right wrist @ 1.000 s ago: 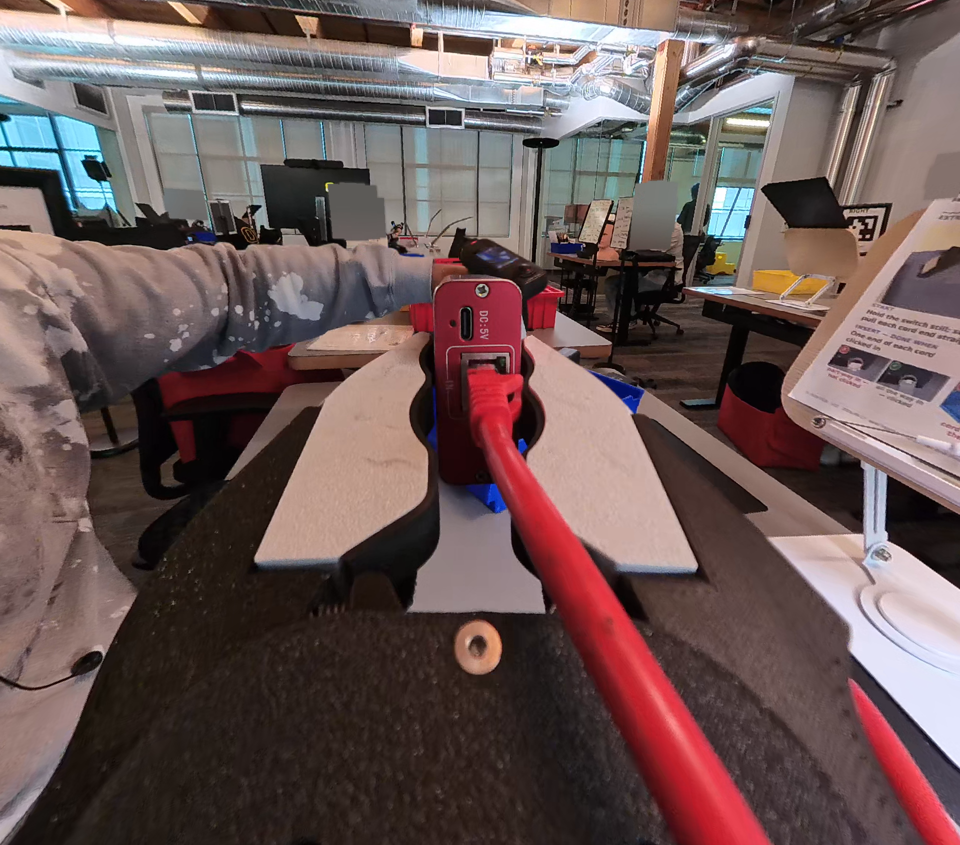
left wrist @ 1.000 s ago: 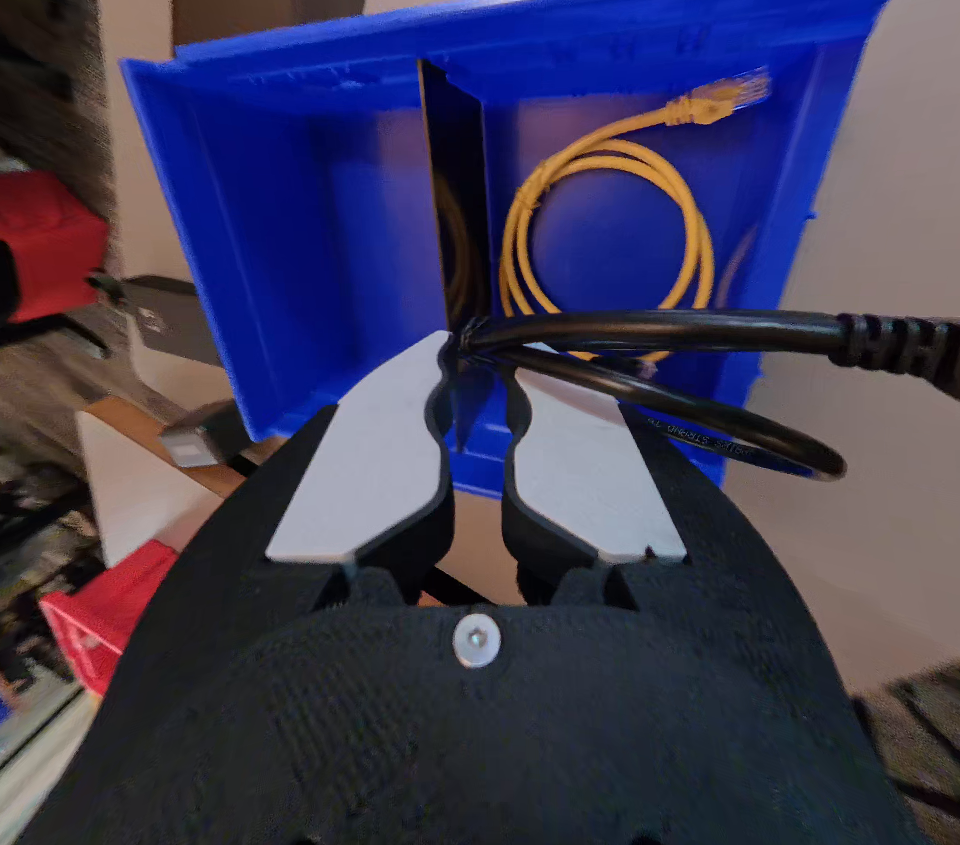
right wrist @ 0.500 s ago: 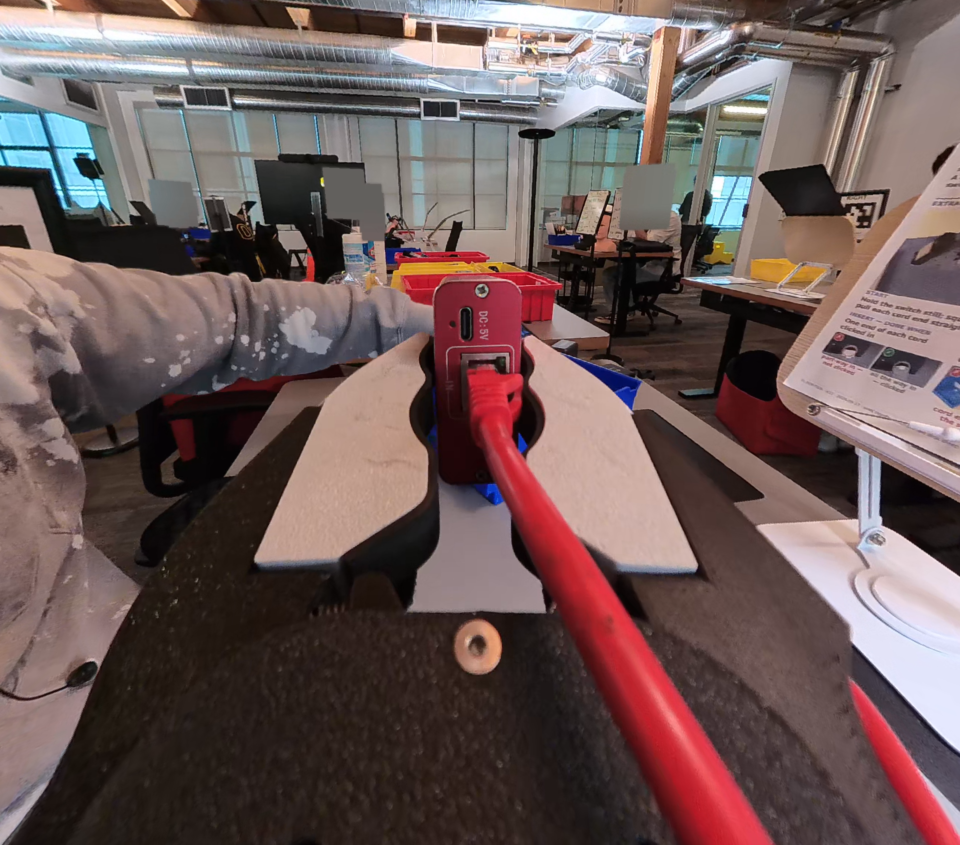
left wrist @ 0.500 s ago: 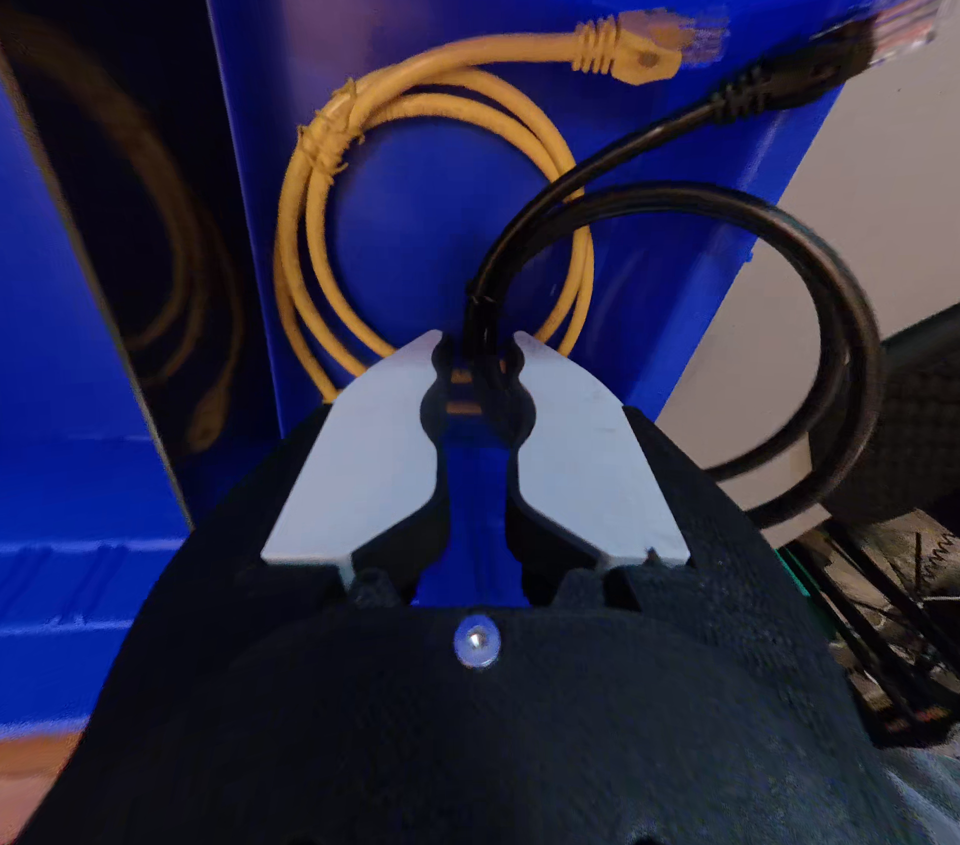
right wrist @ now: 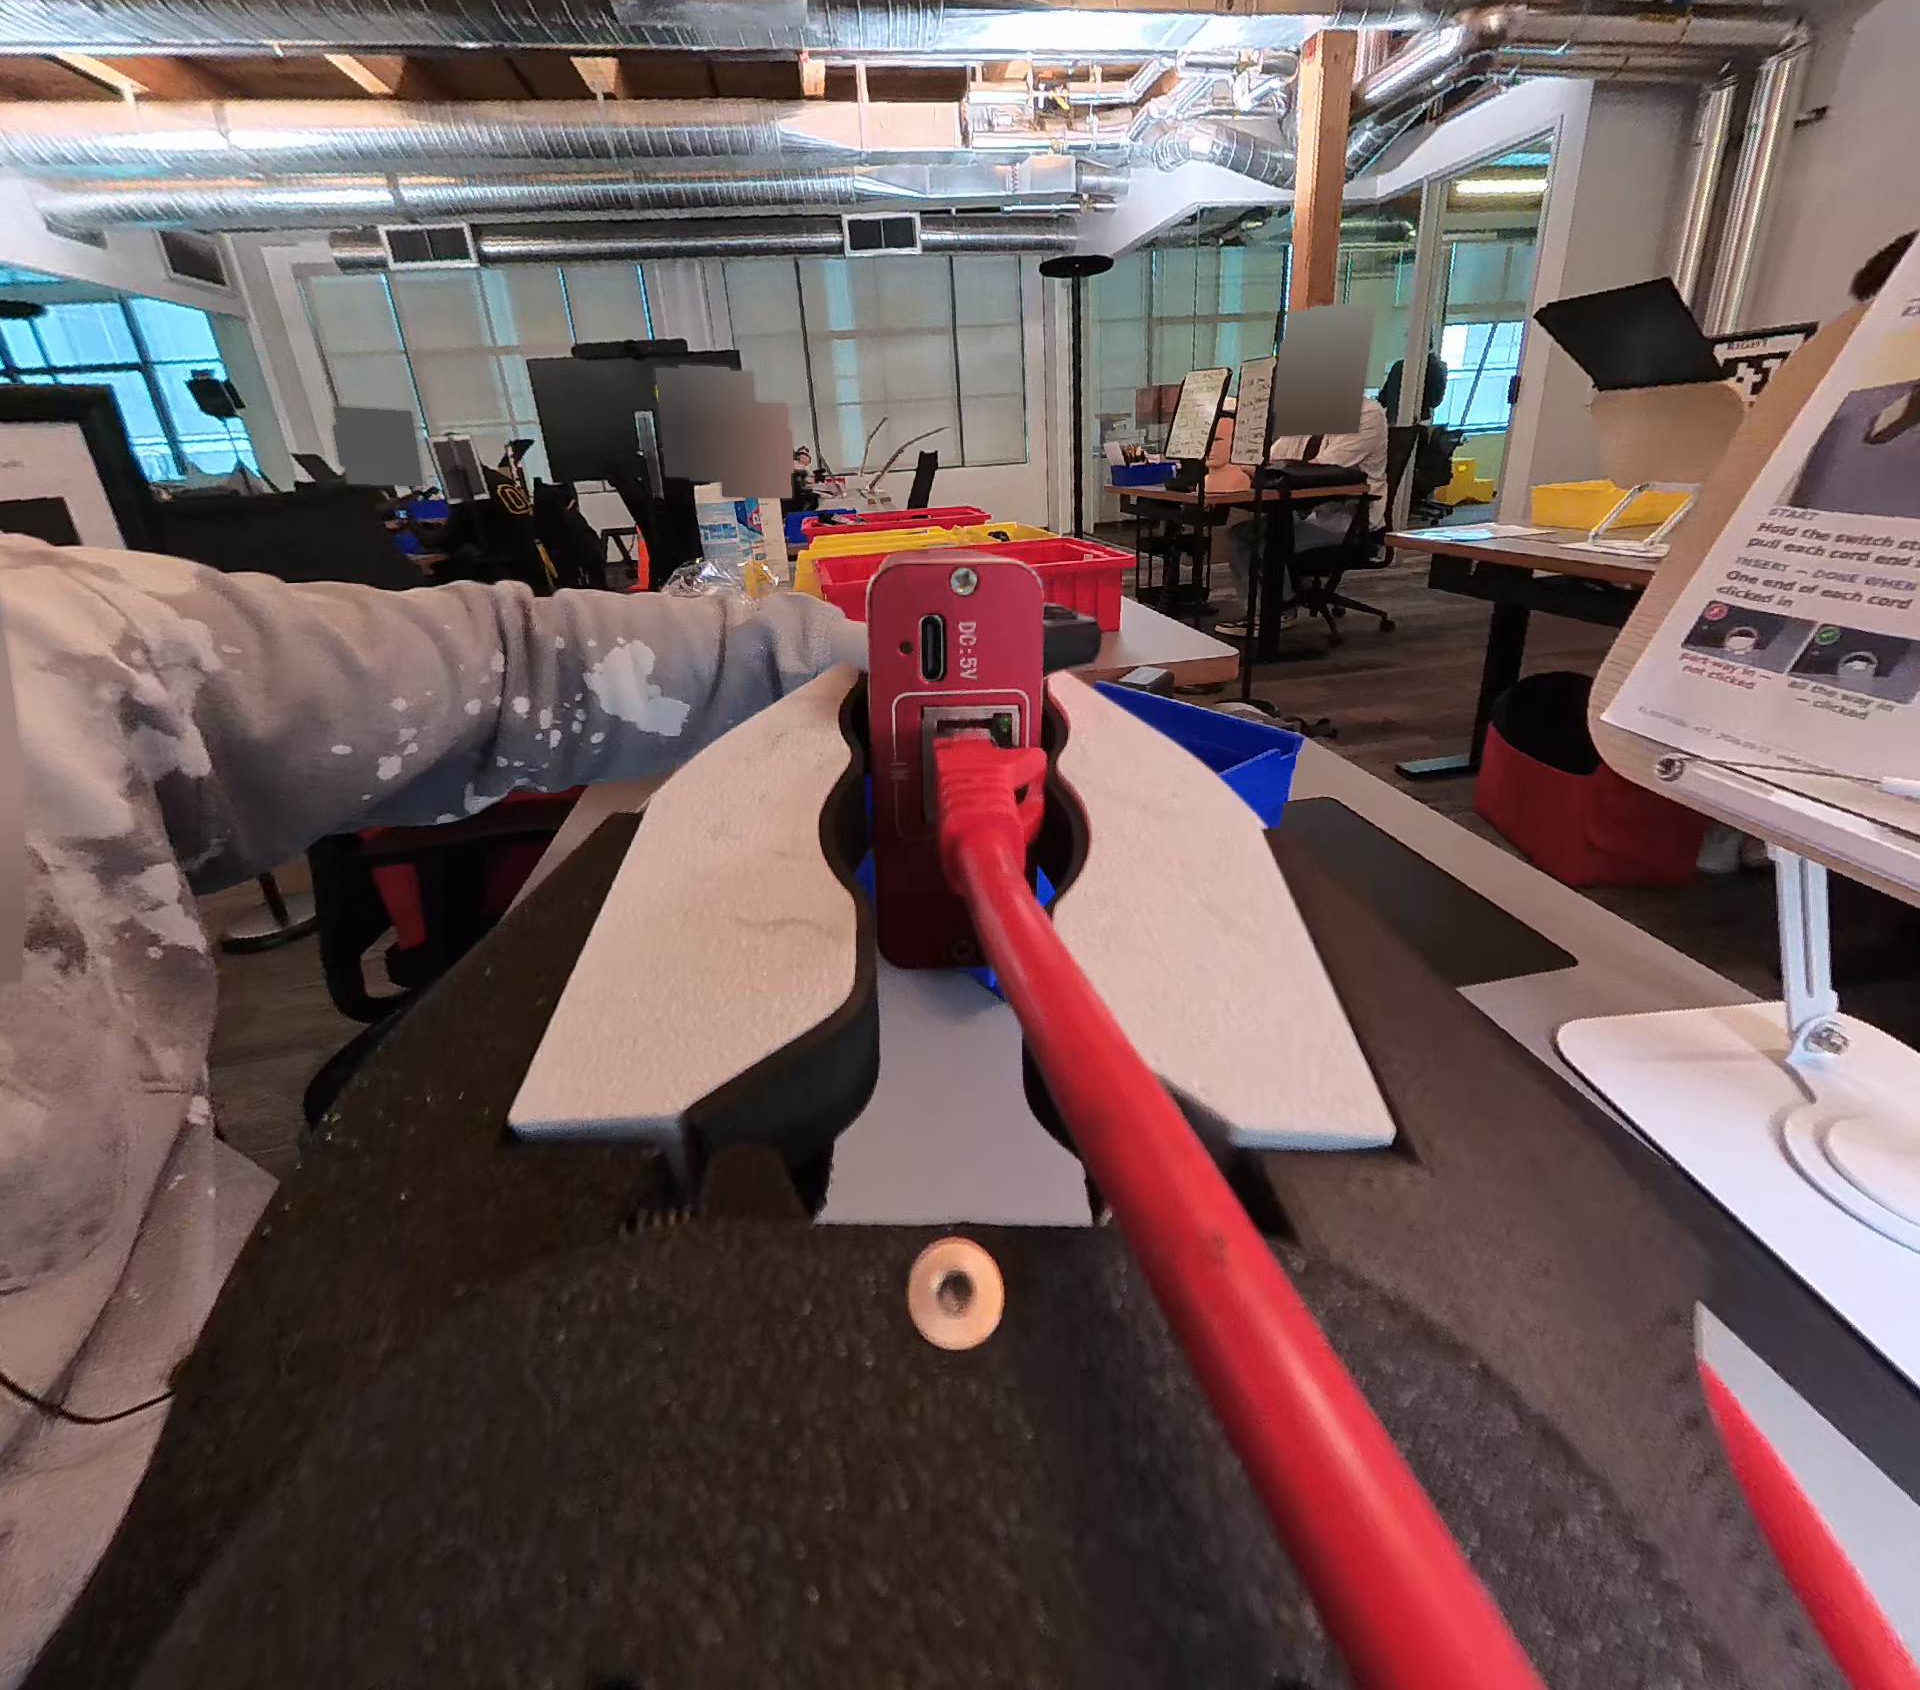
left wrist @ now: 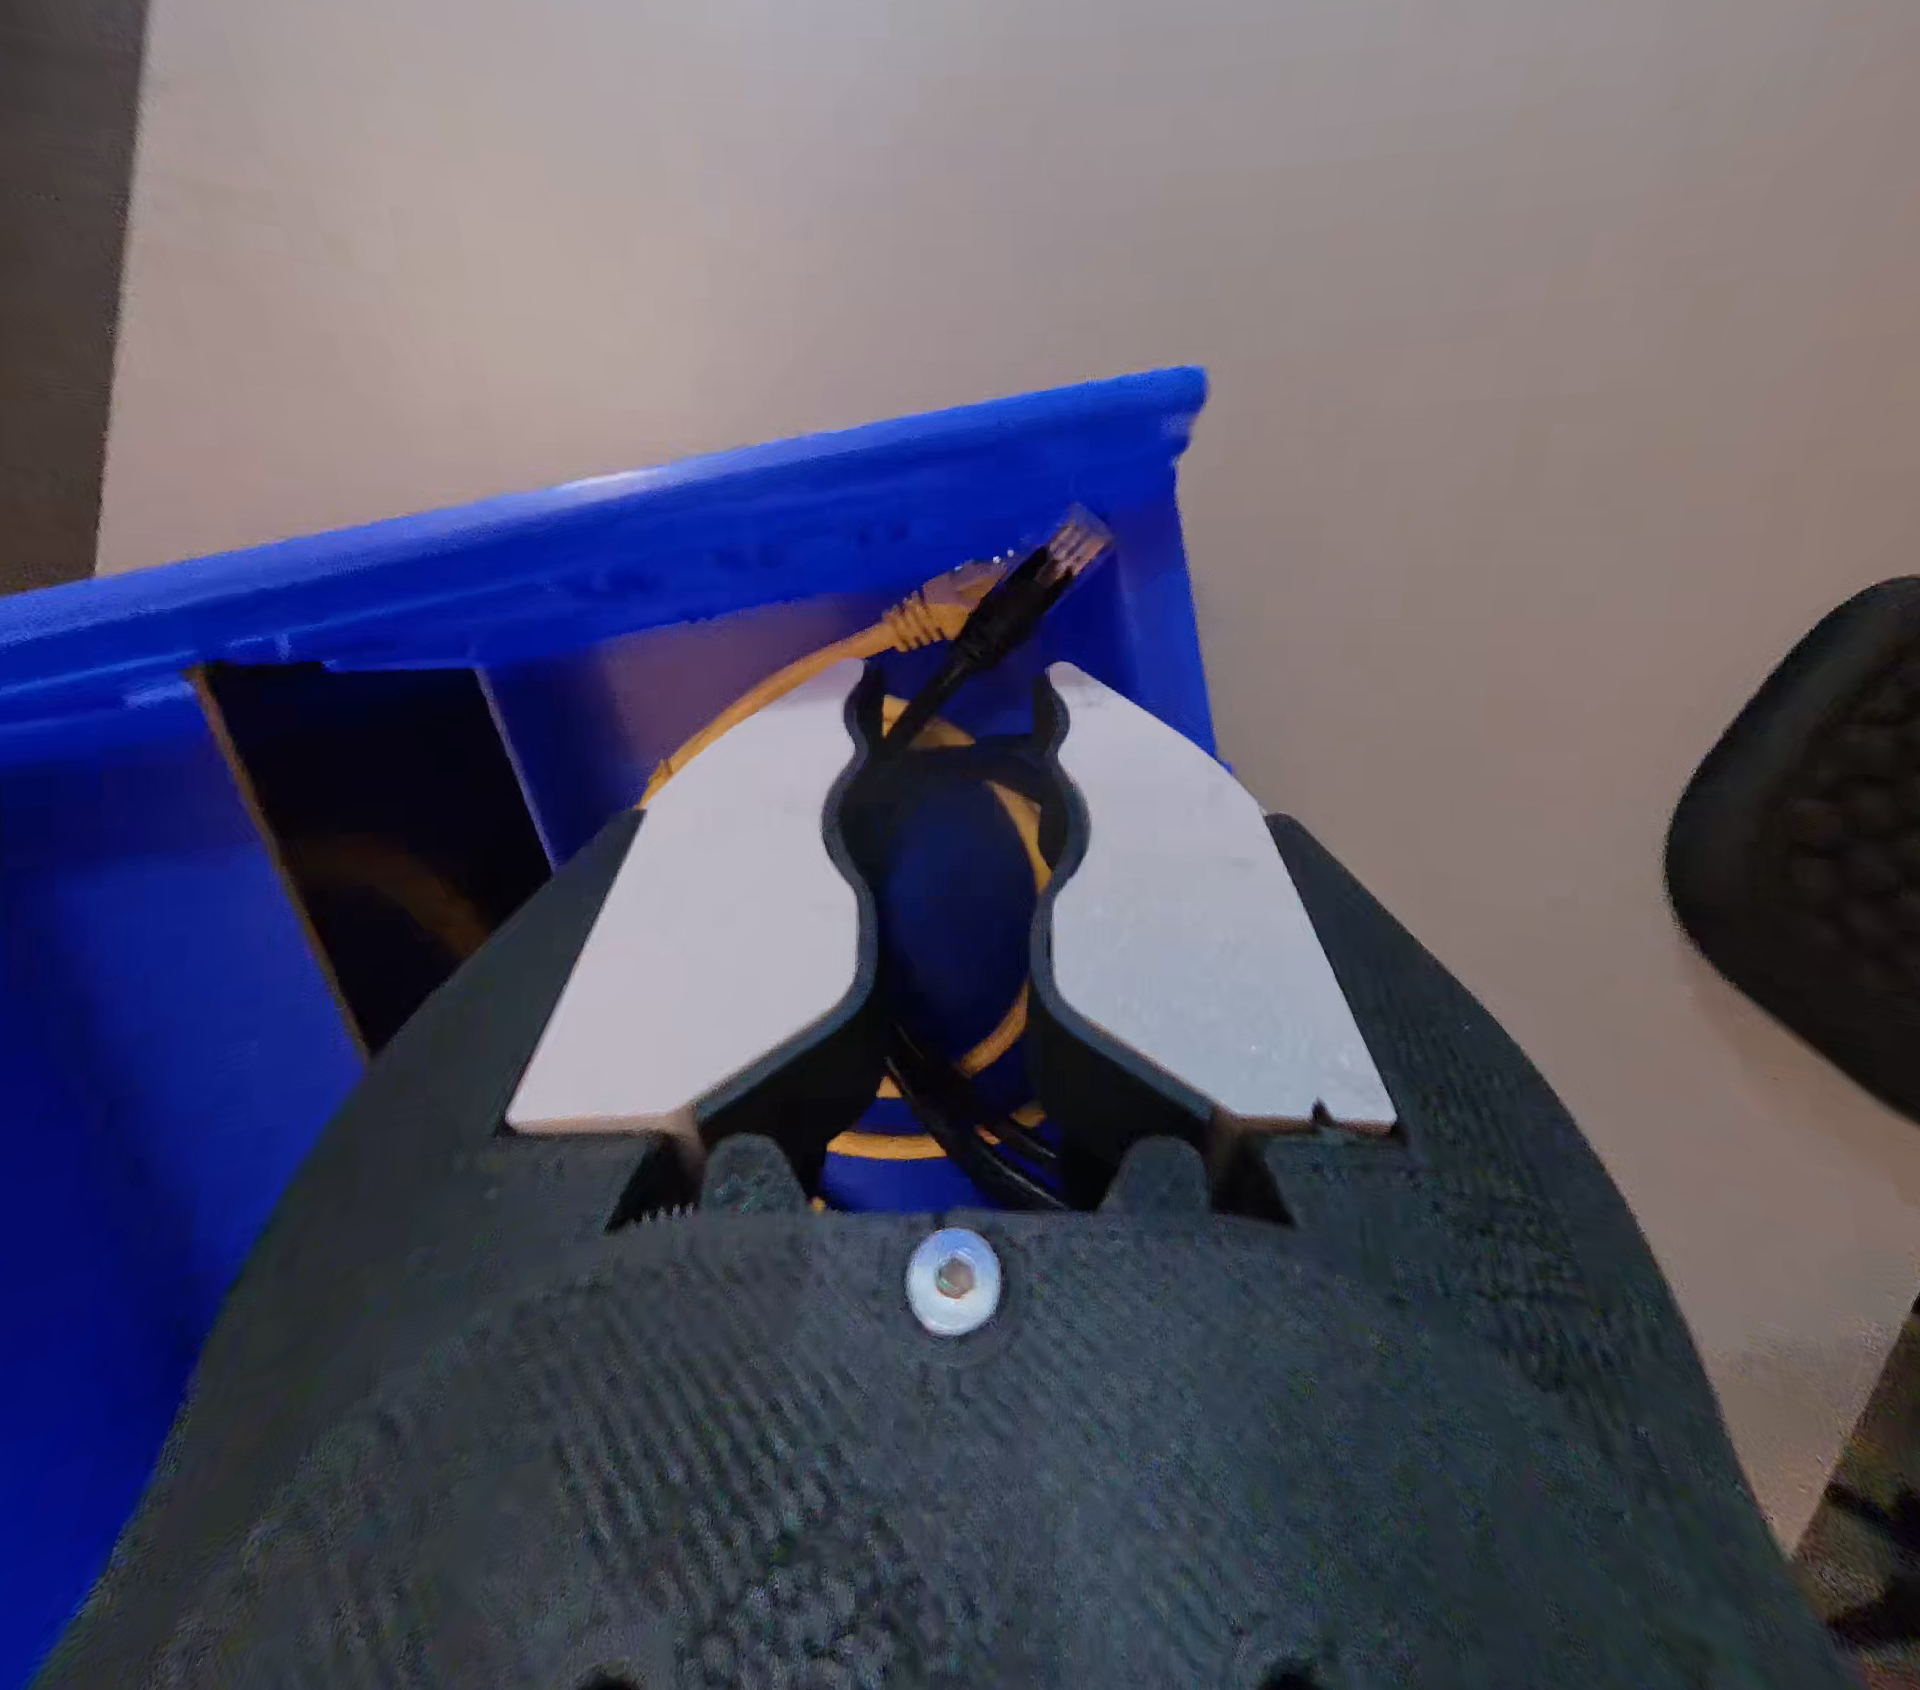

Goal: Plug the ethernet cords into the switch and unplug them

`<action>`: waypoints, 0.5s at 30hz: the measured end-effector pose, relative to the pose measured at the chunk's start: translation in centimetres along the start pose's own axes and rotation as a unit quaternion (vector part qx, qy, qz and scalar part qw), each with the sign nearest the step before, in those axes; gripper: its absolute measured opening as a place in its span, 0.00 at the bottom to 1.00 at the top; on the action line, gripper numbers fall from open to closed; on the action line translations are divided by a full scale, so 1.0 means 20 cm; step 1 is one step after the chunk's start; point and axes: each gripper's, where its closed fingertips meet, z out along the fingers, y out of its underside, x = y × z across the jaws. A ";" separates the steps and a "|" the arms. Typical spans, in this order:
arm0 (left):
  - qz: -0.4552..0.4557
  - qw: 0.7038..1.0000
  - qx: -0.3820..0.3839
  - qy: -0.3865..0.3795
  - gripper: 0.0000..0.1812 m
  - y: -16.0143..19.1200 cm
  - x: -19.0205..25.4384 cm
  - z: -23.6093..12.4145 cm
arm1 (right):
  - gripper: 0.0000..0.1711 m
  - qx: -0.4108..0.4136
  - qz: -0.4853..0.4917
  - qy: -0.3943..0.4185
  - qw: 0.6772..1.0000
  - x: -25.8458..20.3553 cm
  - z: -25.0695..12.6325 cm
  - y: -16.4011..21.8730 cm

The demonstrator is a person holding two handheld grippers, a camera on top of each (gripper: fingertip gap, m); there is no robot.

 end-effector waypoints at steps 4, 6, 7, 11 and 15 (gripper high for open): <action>0.031 0.998 -0.034 0.034 0.15 0.02 0.00 0.08 | 0.16 -0.007 -0.001 0.005 1.000 0.02 0.00 0.03; 0.044 0.997 -0.044 0.049 0.15 0.03 0.02 0.10 | 0.16 -0.009 0.005 0.010 1.000 0.05 -0.01 0.04; 0.046 0.996 -0.045 0.056 0.15 0.04 0.02 0.11 | 0.16 -0.009 0.010 0.013 1.000 0.06 -0.01 0.05; 0.047 0.997 -0.021 0.065 0.12 0.03 0.01 0.13 | 0.16 -0.005 0.030 0.020 0.999 0.12 -0.03 0.09; 0.043 0.997 0.009 0.068 0.10 0.04 0.01 0.16 | 0.16 -0.005 0.041 0.024 0.999 0.15 -0.04 0.11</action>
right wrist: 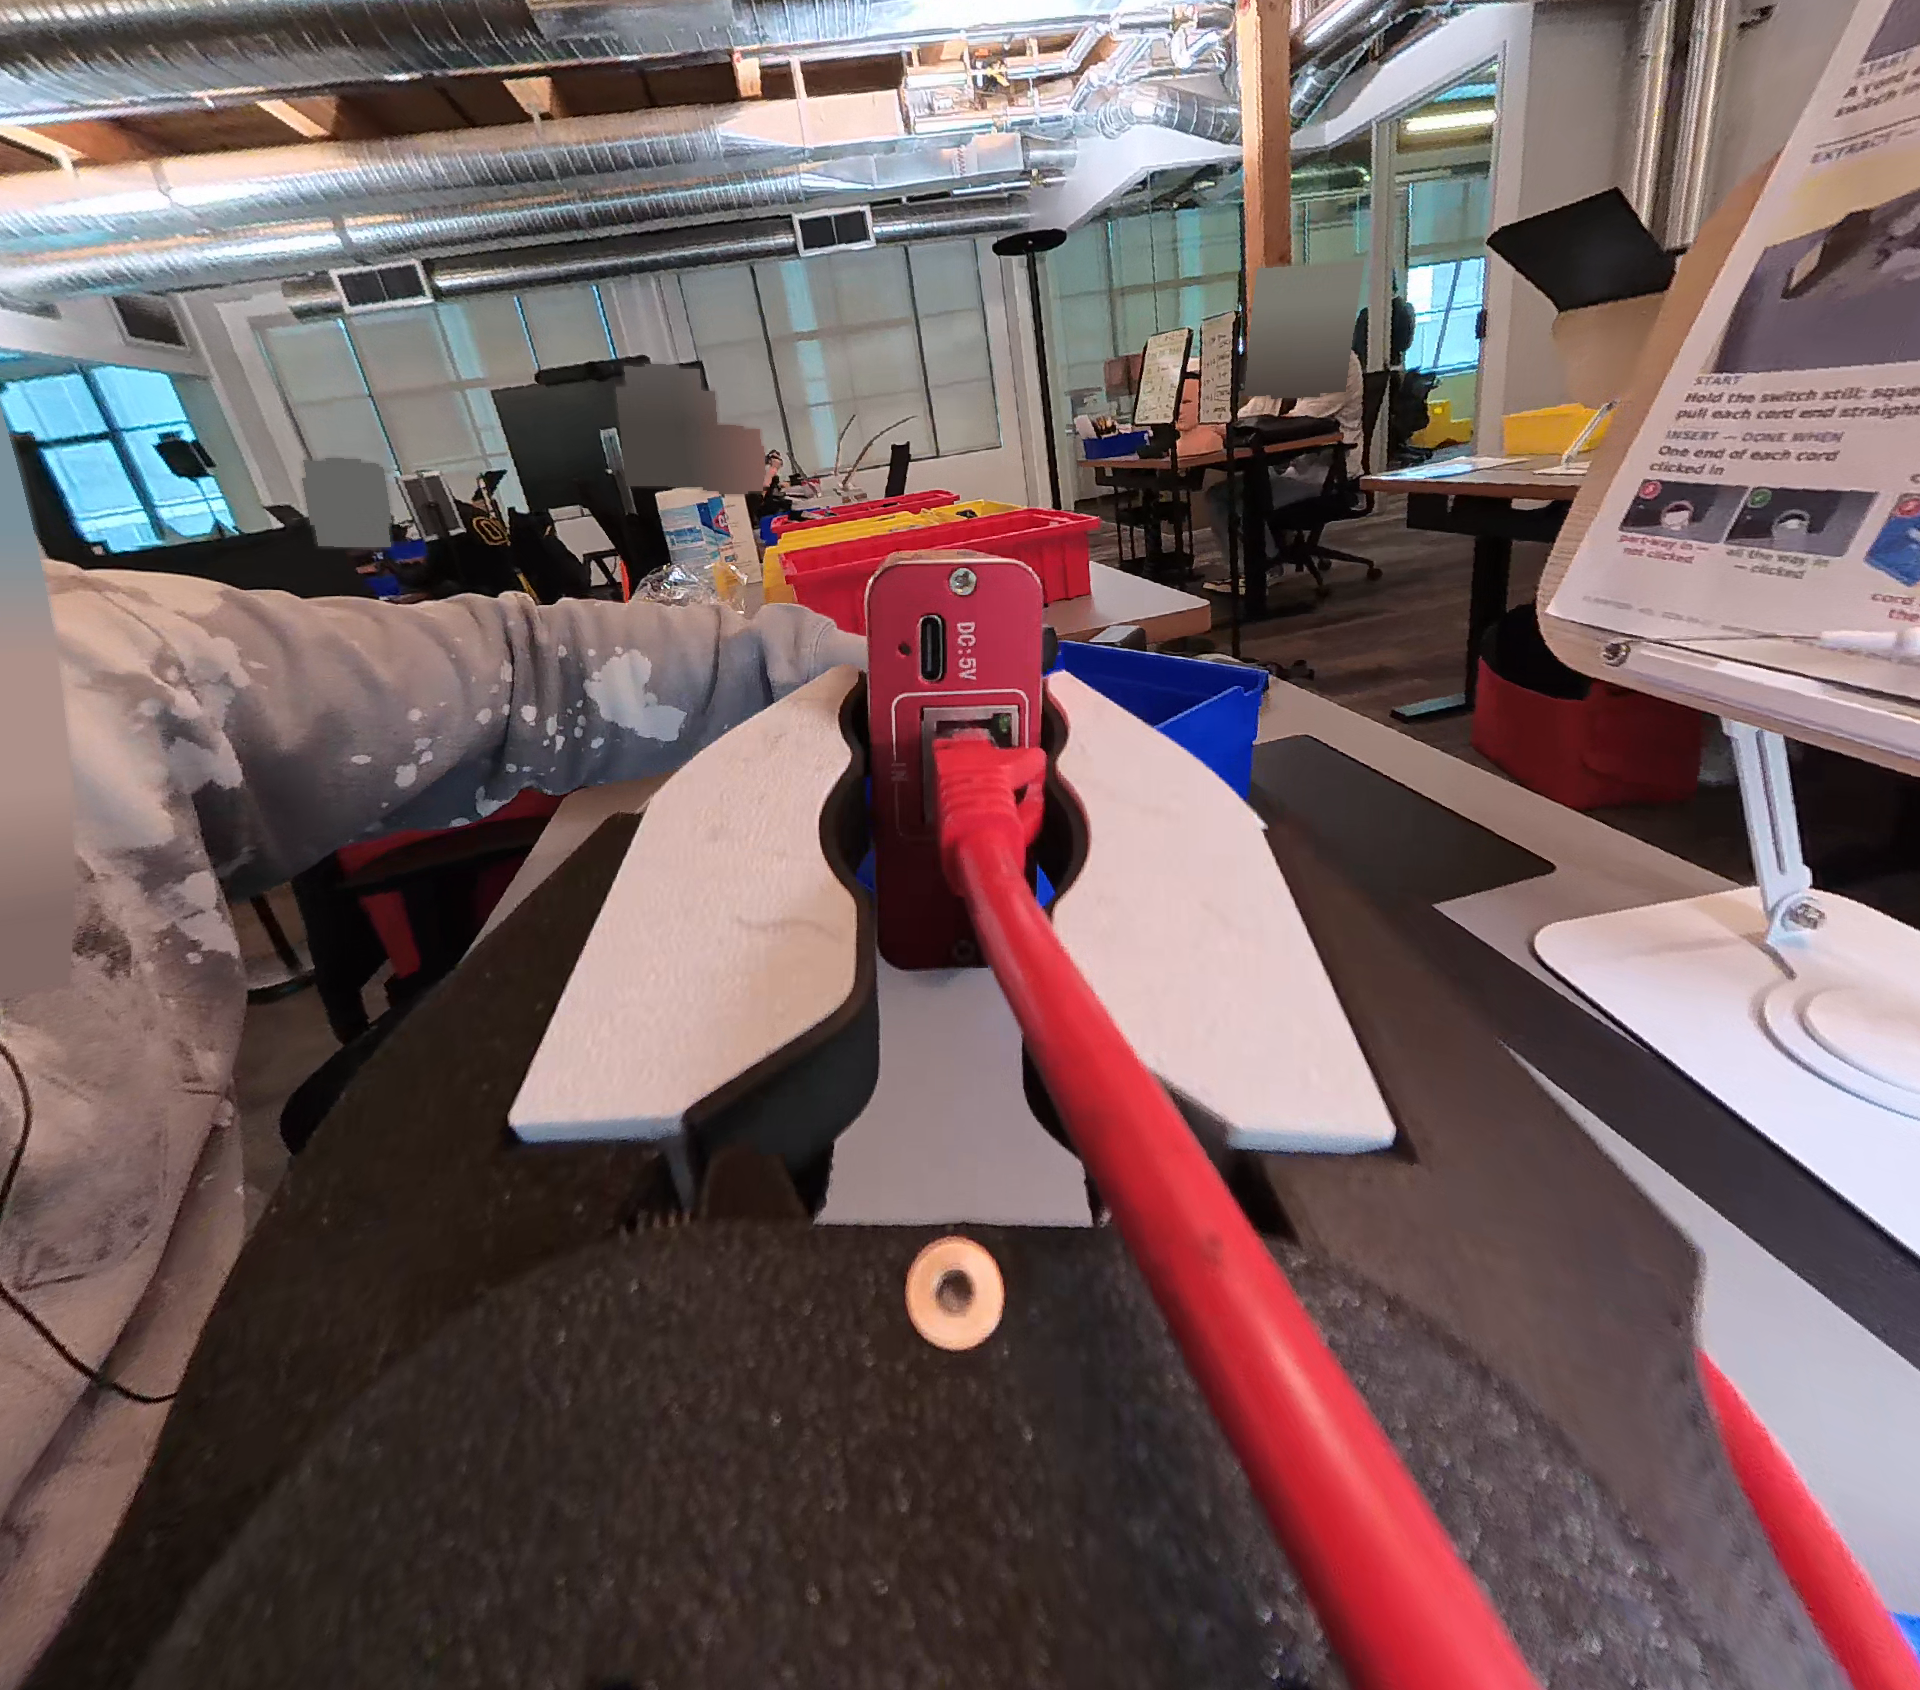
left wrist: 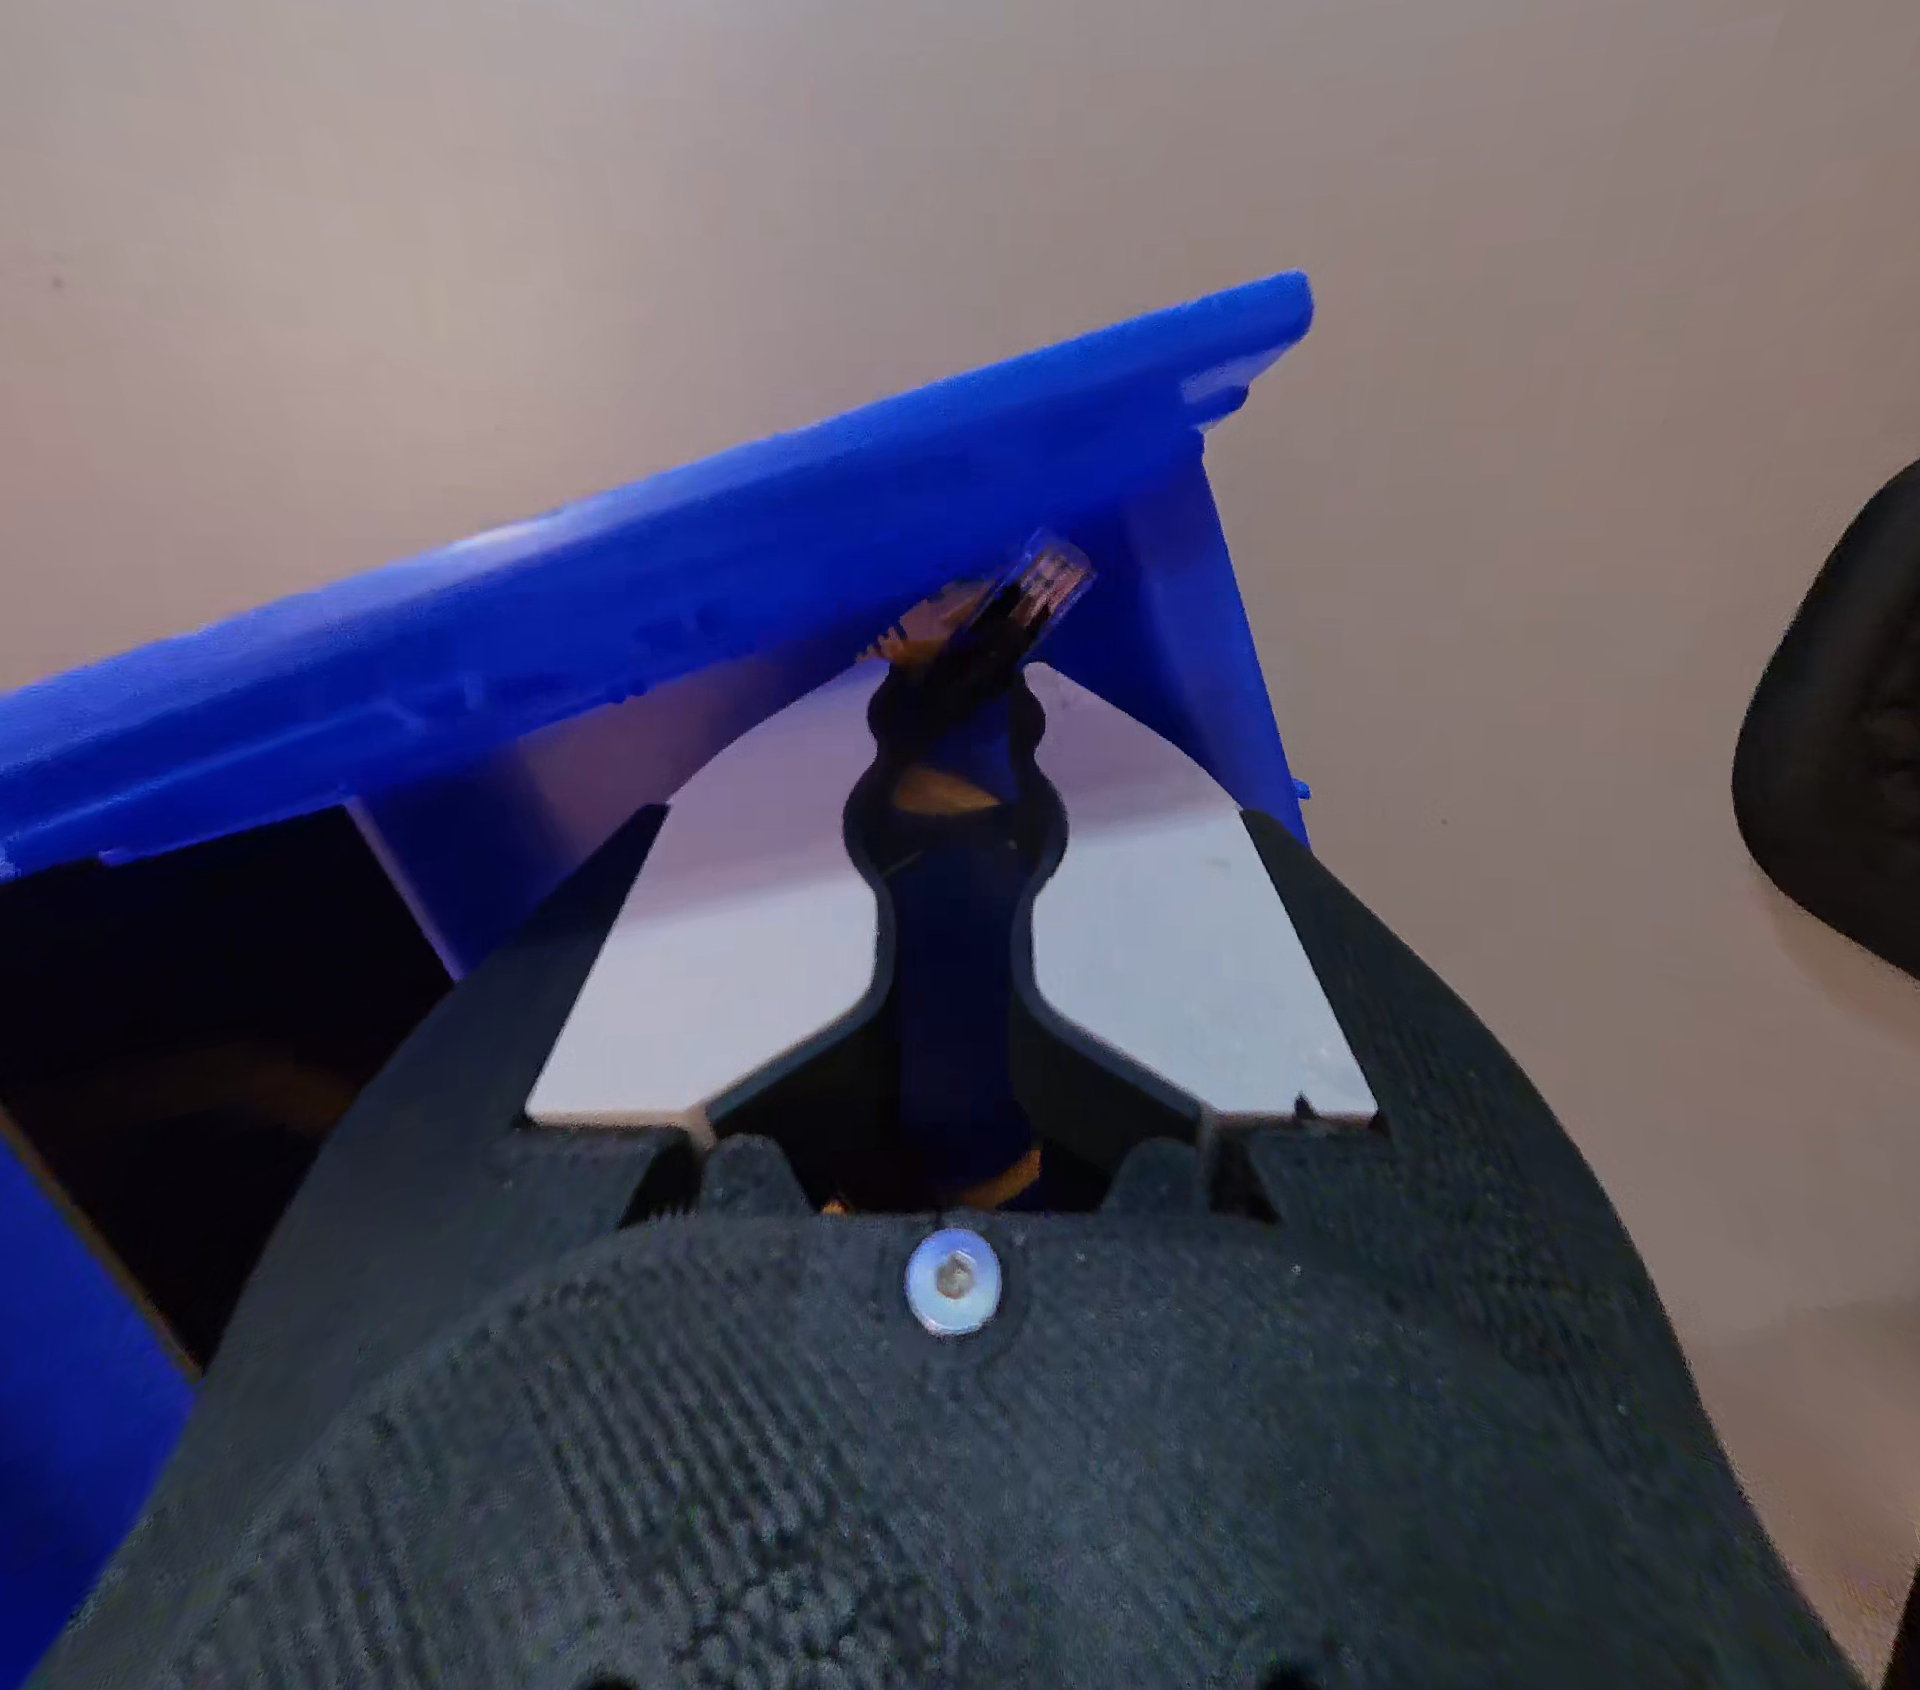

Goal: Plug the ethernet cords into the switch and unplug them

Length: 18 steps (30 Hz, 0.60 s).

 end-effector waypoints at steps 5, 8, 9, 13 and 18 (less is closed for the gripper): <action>0.012 0.999 0.001 -0.040 0.09 0.03 -0.05 -0.01 | 0.16 -0.006 0.004 0.000 1.000 0.00 0.01 0.02; 0.014 0.997 -0.003 -0.071 0.09 0.04 -0.08 -0.05 | 0.16 -0.011 -0.002 -0.001 1.000 -0.01 0.02 0.03; 0.007 0.997 -0.002 -0.080 0.09 0.04 -0.09 -0.07 | 0.16 -0.011 -0.003 -0.001 1.000 -0.01 0.02 0.02; -0.026 0.993 0.037 -0.109 0.08 -0.02 -0.12 -0.22 | 0.16 -0.009 -0.007 -0.006 1.000 -0.03 0.02 0.01; -0.054 0.978 0.115 -0.162 0.07 -0.09 -0.14 -0.53 | 0.16 -0.008 -0.019 -0.008 1.000 -0.05 0.01 -0.02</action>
